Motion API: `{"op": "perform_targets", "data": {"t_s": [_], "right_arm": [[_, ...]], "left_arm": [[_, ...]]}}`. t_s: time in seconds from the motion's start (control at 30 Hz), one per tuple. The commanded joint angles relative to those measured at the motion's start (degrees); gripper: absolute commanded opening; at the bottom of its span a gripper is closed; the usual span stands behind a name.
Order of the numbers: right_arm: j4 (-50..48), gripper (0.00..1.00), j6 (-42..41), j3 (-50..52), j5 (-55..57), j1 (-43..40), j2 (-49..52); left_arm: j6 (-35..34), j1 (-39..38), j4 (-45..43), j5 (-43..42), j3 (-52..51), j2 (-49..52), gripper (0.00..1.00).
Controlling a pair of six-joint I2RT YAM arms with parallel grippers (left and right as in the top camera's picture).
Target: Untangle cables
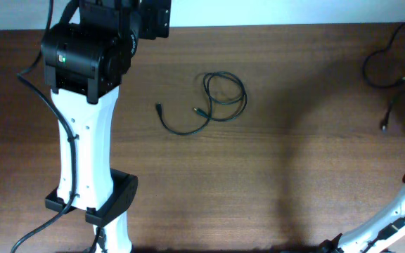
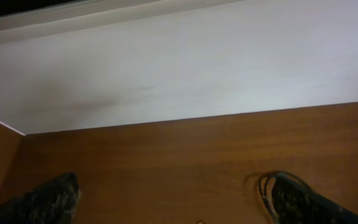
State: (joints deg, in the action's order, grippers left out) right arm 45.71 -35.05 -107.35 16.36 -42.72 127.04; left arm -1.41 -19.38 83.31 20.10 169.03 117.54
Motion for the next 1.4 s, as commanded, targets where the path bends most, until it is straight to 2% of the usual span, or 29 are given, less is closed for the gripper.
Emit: {"op": "perform_targets", "data": {"t_s": [0.0, 0.17, 0.23, 0.33, 0.47, 0.83, 0.93, 0.97, 1.03, 1.1, 1.37], "right_arm": [[3.82, 0.99, 1.77, -7.39, -1.55, -0.13, -7.72], [11.30, 0.99, 2.21, -13.94, -11.28, 0.00, -12.46], [12.39, 0.99, 5.14, -14.60, -16.28, 0.42, -14.19], [13.25, 0.99, 12.41, -14.60, -23.37, 2.91, -15.91], [13.27, 0.99, 23.41, -14.58, -29.44, 10.36, -16.06], [10.60, 0.99, 26.08, -13.46, -24.85, 41.97, -14.51], [10.80, 0.99, 33.81, -13.44, -24.96, 49.66, -11.98], [11.21, 0.99, 39.41, -13.44, -25.51, 52.72, -10.45], [12.44, 0.99, 48.39, -13.44, -27.58, 56.37, -8.26], [12.90, 0.99, 51.91, -13.44, -27.54, 58.84, -5.95], [11.63, 0.99, 52.63, -13.44, -33.86, 61.35, 4.52]], "left_arm": [[-0.79, 0.04, 0.13, -1.33, -0.26, -0.39, 1.00], [-0.79, 0.04, 0.20, -1.36, -0.26, -0.33, 1.00], [-0.76, 0.04, 0.33, -1.79, -0.26, -0.33, 1.00], [-0.79, 0.04, 0.35, -2.62, -0.26, -0.33, 1.00], [-0.79, 0.04, 0.37, -3.02, -0.26, -0.33, 1.00], [-0.76, 0.04, 0.44, -2.97, -0.26, -0.33, 0.99], [-0.76, 0.07, 1.07, -2.97, -0.26, -0.33, 0.99], [-0.74, 0.07, 1.46, -2.93, -0.26, -0.33, 0.99], [-0.74, 0.04, 2.14, -2.80, -0.26, -0.33, 0.99], [-0.74, 0.04, 2.78, -2.80, -0.26, -0.33, 0.99], [-0.74, 0.04, 3.23, -2.82, -0.26, -0.33, 0.99]]}}
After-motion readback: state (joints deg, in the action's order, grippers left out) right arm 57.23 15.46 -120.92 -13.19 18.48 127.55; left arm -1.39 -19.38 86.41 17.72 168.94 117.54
